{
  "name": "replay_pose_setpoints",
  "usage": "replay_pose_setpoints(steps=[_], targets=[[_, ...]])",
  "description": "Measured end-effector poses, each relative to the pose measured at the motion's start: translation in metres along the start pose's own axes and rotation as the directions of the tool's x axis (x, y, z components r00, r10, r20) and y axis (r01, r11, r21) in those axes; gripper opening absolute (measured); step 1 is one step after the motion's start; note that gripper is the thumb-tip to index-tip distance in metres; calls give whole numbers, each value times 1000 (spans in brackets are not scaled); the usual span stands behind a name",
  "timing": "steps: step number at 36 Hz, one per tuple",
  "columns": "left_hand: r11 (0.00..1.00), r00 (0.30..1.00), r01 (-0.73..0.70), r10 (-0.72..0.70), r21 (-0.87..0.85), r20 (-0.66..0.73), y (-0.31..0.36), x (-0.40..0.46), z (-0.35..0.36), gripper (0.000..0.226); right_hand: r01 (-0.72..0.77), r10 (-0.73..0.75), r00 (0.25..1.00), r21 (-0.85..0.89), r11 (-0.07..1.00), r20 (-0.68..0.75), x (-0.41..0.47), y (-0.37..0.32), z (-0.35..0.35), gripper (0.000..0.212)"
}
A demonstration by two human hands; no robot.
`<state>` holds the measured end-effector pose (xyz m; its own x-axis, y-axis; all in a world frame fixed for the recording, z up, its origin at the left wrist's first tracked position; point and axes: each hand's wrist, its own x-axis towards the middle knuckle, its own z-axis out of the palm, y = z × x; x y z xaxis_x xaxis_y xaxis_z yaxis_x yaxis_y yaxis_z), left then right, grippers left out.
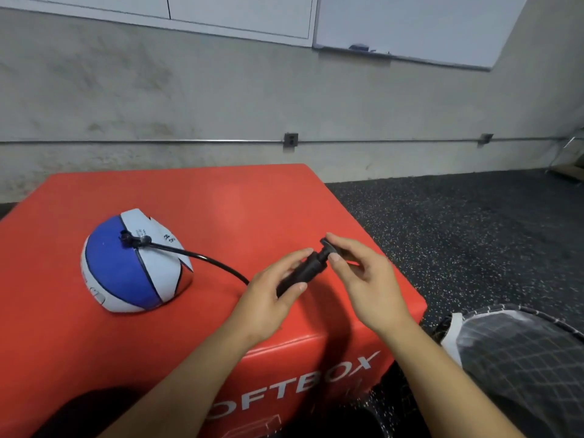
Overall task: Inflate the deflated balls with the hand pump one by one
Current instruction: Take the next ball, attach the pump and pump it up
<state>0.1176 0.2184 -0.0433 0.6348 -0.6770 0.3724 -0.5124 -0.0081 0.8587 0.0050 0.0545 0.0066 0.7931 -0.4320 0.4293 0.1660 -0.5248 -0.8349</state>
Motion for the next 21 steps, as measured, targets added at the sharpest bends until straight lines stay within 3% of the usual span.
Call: replay_pose_setpoints(steps=[3,12,17,21], targets=[[1000,1000,-20,20,4,1,1,0,-1,52,36,-36,999,8,999,-38,0,-8,-3,33],[998,997,-39,36,48,69,6,-6,-1,54,165,-106,904,108,980,-415,10,-36,-52,32],[997,996,-44,39,60,76,3,-6,-2,55,148,-88,893,105,983,-441,7,-34,-46,30],[998,998,-40,38,46,53,-2,-5,-2,56,115,-69,924,101,988,-375,8,-34,-29,29]])
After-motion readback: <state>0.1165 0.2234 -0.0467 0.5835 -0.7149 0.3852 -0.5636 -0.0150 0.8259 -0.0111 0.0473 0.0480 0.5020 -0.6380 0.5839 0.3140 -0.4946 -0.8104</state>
